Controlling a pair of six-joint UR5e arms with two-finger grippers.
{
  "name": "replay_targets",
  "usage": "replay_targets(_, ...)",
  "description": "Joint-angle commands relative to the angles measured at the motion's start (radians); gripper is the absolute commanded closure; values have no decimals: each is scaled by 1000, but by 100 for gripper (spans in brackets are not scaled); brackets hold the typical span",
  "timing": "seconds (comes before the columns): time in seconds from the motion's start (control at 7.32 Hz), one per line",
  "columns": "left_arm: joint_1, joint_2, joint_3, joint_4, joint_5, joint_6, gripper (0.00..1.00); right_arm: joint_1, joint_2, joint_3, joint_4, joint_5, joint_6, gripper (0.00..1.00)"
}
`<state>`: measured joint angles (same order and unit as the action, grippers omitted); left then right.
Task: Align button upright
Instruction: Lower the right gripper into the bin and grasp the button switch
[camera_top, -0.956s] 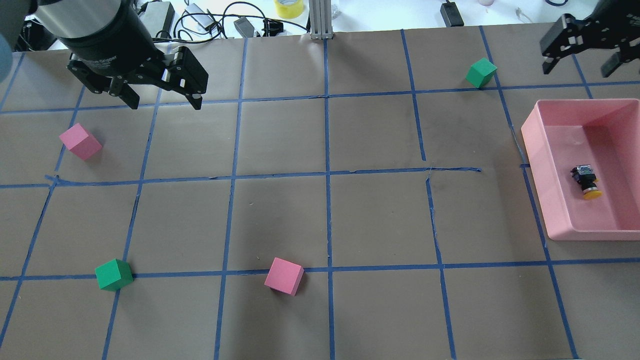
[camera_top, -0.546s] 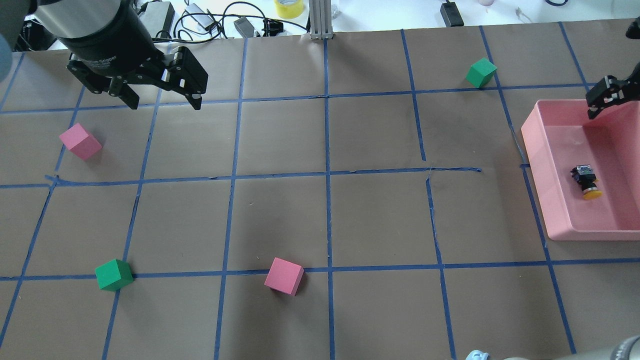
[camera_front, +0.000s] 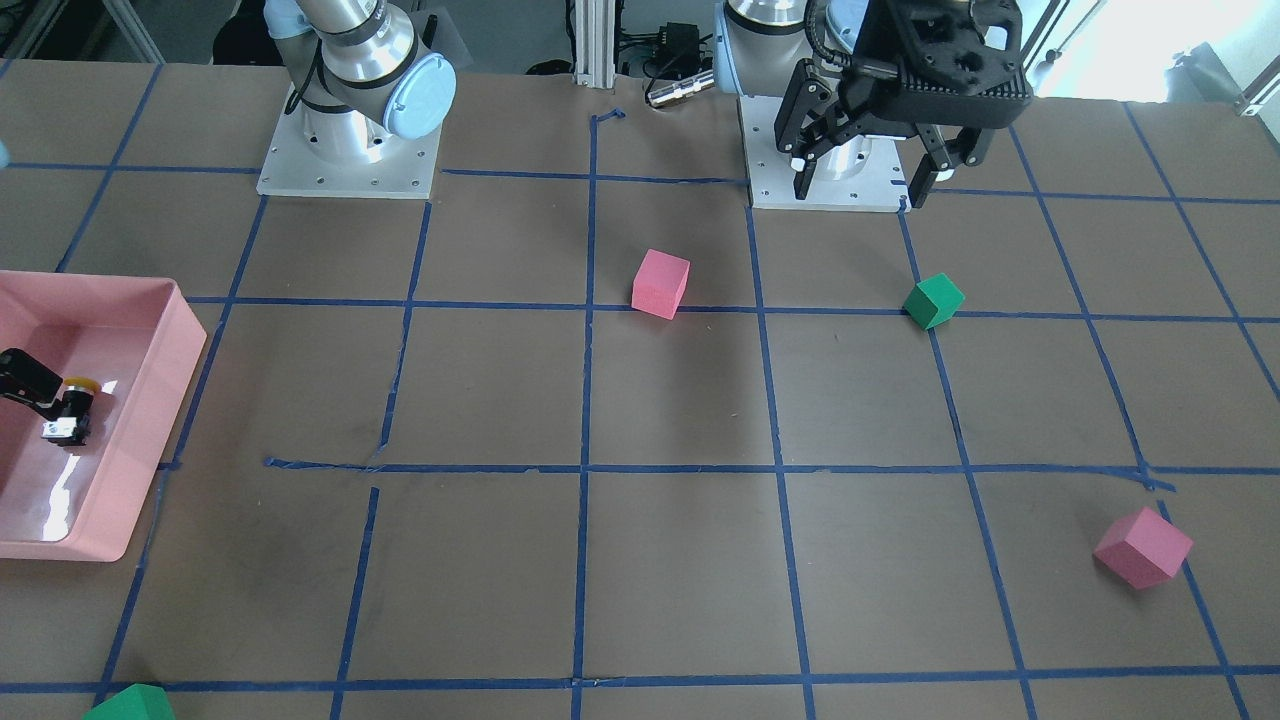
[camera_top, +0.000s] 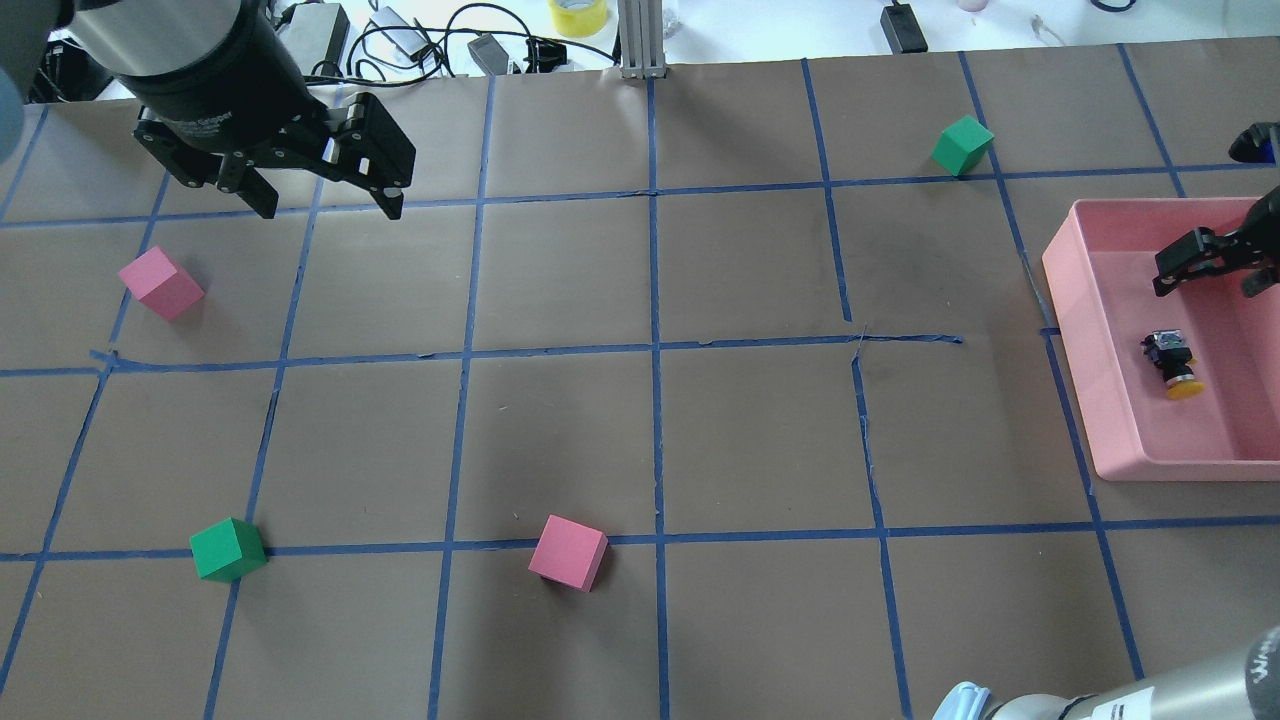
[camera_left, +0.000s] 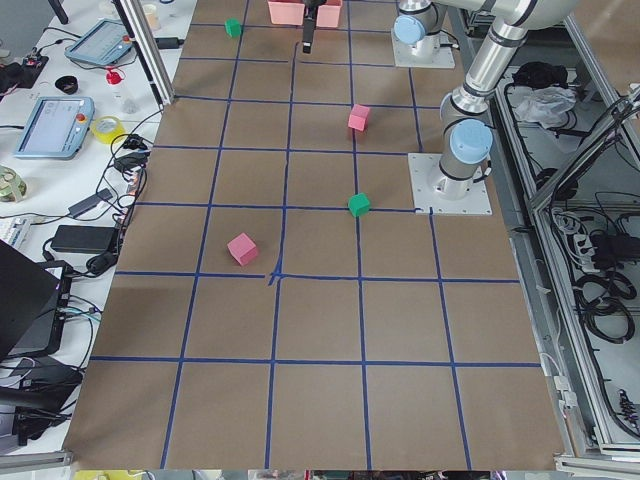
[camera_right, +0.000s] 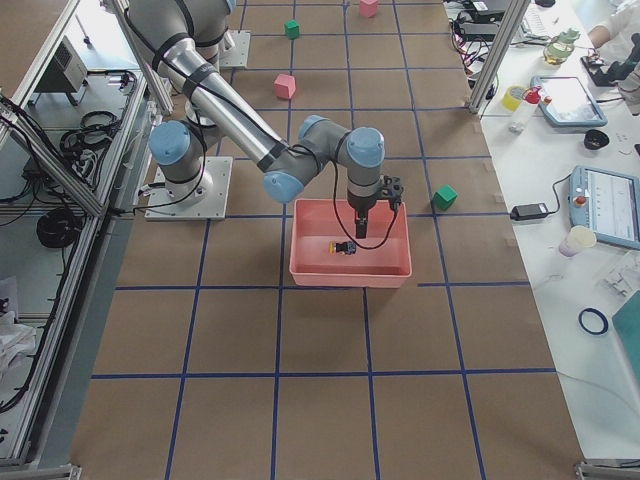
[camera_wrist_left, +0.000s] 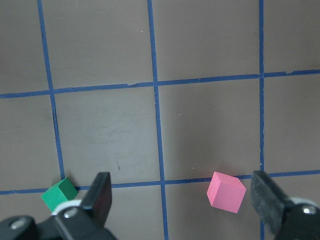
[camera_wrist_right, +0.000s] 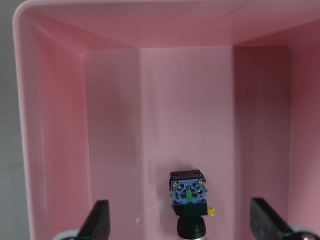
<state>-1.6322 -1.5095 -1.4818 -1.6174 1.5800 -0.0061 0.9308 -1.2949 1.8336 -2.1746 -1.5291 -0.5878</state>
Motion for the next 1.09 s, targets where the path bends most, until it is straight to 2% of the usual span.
replay_targets(0.0,0,0,0,1,0,0,0,-4,17,12,-19,-3,-24,0)
replay_targets(0.68,2,2,0,-2,2,0,0,-9,19,38,-33,-6,-21,0)
replay_targets(0.96,0,2,0,-4,2,0,0,-16,55,42,-97,-13,-17,0)
